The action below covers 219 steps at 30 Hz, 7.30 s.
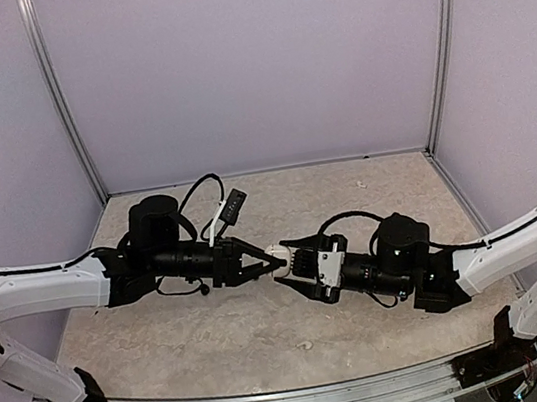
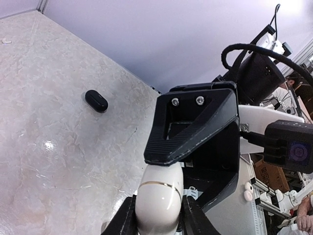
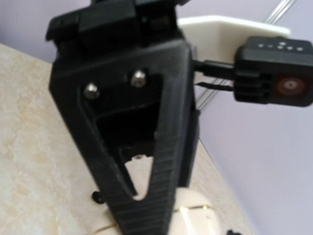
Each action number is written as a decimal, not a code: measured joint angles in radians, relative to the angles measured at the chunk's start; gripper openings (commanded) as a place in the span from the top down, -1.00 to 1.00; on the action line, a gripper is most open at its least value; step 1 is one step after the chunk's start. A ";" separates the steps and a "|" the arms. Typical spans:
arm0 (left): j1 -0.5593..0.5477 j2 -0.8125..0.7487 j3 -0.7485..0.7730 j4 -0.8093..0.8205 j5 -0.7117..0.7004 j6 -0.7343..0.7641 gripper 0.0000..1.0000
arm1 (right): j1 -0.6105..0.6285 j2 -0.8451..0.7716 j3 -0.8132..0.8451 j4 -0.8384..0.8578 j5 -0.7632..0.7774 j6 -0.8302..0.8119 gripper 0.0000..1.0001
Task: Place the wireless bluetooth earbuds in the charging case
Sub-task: Pass from the right arm to the left, then pass from the left arm to the right, then pass from the right arm to the left, then pass from the left arm to the right, then pass from the right arm to the left
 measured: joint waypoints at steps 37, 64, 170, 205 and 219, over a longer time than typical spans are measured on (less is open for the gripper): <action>-0.115 -0.030 0.131 -0.416 -0.261 0.560 0.76 | -0.252 -0.104 0.208 -0.612 -0.599 0.400 0.06; -0.158 -0.003 0.155 -0.430 -0.319 0.623 0.21 | -0.251 0.011 0.255 -0.679 -0.685 0.423 0.80; -0.099 -0.130 -0.063 0.137 -0.245 0.451 -0.03 | -0.299 -0.059 0.205 -0.204 -0.764 0.660 0.87; -0.143 -0.044 -0.062 0.348 -0.269 0.391 0.37 | -0.299 -0.059 0.141 -0.030 -0.775 0.765 0.81; -0.134 -0.044 -0.062 0.309 -0.237 0.393 0.71 | -0.299 -0.090 0.149 -0.140 -0.776 0.692 -0.11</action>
